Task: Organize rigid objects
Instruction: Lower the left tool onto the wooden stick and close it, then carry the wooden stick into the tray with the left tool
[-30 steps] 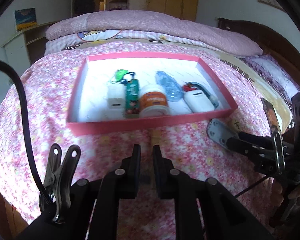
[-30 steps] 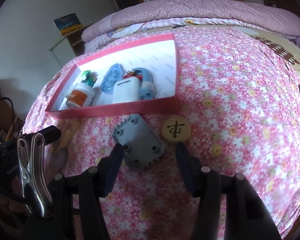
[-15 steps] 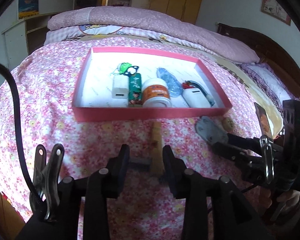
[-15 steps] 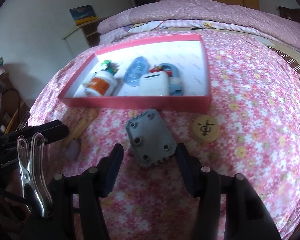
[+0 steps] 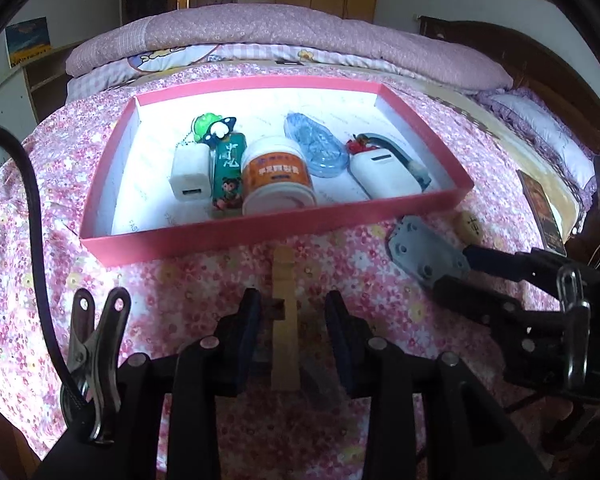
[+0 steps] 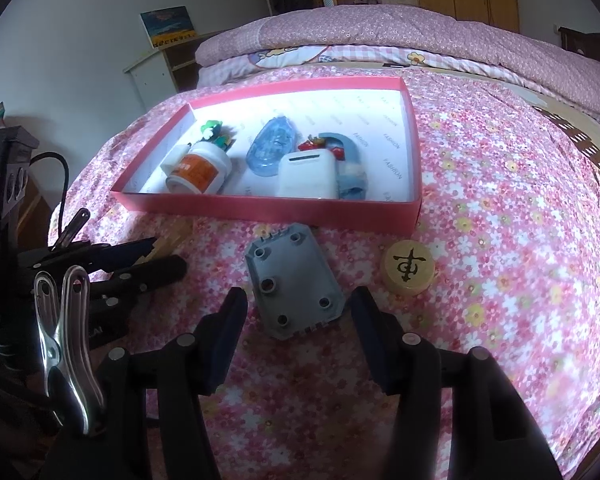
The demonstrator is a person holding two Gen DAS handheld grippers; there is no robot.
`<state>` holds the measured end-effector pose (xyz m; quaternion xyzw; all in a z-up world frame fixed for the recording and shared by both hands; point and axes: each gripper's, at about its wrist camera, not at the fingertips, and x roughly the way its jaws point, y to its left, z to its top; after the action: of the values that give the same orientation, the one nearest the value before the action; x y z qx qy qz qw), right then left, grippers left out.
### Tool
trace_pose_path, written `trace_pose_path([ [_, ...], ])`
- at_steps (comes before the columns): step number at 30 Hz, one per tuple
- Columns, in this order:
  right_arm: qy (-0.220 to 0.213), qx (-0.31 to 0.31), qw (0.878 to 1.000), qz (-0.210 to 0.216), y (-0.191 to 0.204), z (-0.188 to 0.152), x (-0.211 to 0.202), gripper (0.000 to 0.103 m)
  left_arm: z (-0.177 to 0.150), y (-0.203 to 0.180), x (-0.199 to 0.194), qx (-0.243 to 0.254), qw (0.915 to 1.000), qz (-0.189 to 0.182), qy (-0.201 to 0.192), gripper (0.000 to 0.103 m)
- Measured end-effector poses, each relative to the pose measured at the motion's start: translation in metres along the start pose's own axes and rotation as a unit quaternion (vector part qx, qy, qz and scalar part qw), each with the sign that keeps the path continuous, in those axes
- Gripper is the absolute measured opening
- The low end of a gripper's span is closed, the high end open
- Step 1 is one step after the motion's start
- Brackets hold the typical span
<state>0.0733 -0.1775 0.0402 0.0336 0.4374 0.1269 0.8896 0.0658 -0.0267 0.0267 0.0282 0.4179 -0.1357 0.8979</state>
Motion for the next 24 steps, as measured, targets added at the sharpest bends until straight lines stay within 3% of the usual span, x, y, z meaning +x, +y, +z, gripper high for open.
trace_pose_path([
  [3, 0.001, -0.007, 1.000, -0.004, 0.000, 0.002, 0.002, 0.055, -0.002, 0.004, -0.002, 0.006, 0.9999, 0.010, -0.004, 0.018],
  [6, 0.002, -0.012, 1.000, -0.007, 0.001, 0.006, 0.005, 0.055, -0.003, 0.013, -0.005, -0.014, 0.9999, 0.002, -0.005, 0.013],
  [15, 0.001, -0.035, 0.999, -0.021, 0.012, 0.008, 0.015, 0.055, -0.007, 0.031, -0.018, -0.050, 0.9986, -0.002, -0.017, 0.012],
  [24, -0.010, -0.032, 0.999, -0.009, 0.014, 0.004, 0.005, 0.047, -0.002, 0.035, -0.034, -0.061, 0.9974, -0.003, -0.037, 0.012],
])
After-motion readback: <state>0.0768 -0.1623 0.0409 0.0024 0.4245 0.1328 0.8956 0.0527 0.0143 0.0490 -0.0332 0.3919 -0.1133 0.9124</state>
